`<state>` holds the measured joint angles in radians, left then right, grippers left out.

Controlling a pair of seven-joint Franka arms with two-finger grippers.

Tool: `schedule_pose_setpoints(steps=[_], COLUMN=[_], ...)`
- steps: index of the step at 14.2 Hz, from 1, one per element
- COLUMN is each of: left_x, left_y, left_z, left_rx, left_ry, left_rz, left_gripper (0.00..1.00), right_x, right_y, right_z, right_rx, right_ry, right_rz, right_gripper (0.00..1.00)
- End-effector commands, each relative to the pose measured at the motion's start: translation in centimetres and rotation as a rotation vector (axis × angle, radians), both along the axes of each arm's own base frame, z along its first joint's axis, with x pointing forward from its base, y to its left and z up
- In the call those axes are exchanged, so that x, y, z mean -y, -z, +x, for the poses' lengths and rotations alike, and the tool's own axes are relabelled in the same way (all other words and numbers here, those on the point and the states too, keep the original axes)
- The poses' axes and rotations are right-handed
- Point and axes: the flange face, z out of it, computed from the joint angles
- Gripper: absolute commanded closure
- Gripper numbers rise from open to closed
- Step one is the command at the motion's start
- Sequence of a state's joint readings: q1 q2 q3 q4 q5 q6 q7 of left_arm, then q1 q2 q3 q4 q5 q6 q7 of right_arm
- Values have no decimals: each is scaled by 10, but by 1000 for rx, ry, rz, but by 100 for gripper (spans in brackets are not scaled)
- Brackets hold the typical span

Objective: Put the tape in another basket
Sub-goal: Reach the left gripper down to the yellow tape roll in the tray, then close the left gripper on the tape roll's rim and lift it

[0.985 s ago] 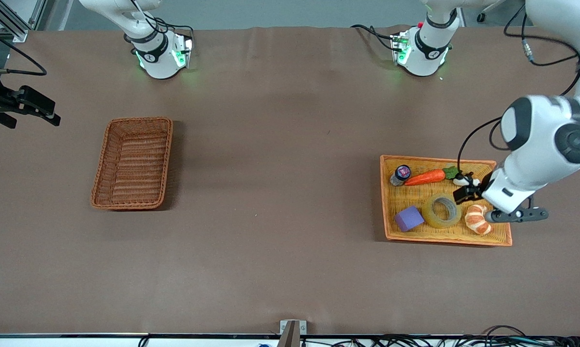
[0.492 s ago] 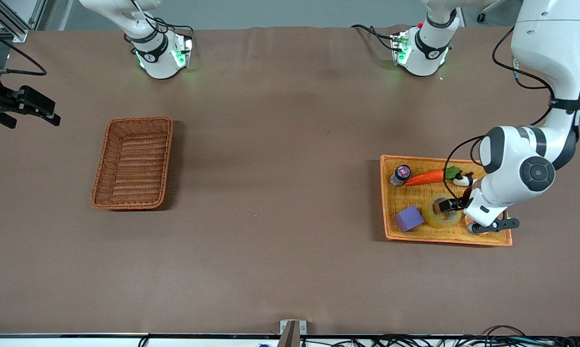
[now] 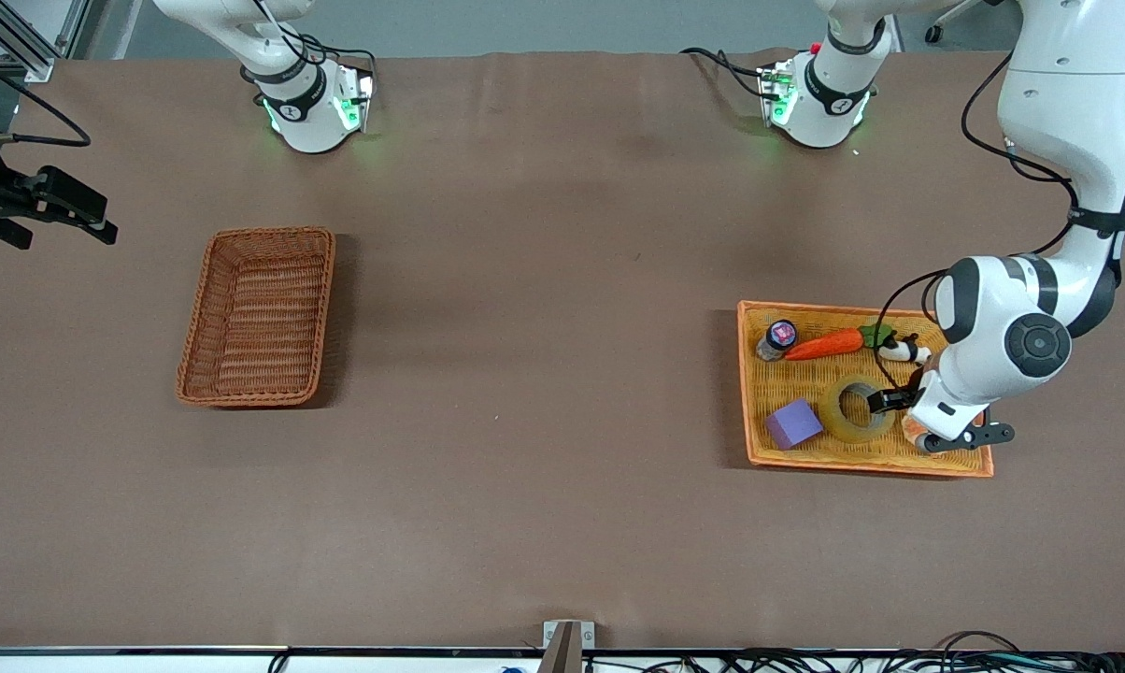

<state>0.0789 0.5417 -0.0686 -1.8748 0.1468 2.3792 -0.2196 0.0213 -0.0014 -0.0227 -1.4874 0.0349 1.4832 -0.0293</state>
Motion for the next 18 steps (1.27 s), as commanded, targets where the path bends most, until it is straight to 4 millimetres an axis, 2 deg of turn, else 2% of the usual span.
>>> schedule_pose_setpoints(steps=[1,2,3,4,5,6,8,10,13,14,15,16,17,18], left_x=[5,5,7,9,10,13,29,37,98,123,157,194,240,282], left_y=[6,7,9,8,3,-5,-36,-90,-188,-215,-243,-257,-255,-243], left_z=[-1,-1,-2,-1,1,4,17,26,28,24,21,13,1,-12], left_rx=[7,4,1,3,12,25,65,83,92,64,61,68,57,37], left_ry=[-16,-22,-24,-27,-32,-32,-19,-6,71,105,152,199,232,254], left_rz=[12,7,4,2,2,1,-12,-4,-19,-27,-49,-73,-101,-110], left_gripper=[32,39,51,69,84,93,100,100,100,100,100,100,100,100], right_x=[1,1,1,1,2,1,2,2,2,2,2,3,3,2], right_y=[-2,-2,-2,-2,-2,-2,-2,-2,-2,-2,-2,-2,-2,-2], right_z=[0,0,0,0,0,0,0,0,0,0,0,0,0,0], right_rx=[-1,-3,-3,-3,-1,-3,-3,-3,-3,-3,-3,-3,-3,-3], right_ry=[-10,-9,-9,-9,-8,-9,-8,-8,-8,-8,-8,-6,-6,-8], right_rz=[20,20,19,20,19,20,20,20,20,20,20,20,20,20], right_gripper=[0,0,0,0,0,0,0,0,0,0,0,0,0,0])
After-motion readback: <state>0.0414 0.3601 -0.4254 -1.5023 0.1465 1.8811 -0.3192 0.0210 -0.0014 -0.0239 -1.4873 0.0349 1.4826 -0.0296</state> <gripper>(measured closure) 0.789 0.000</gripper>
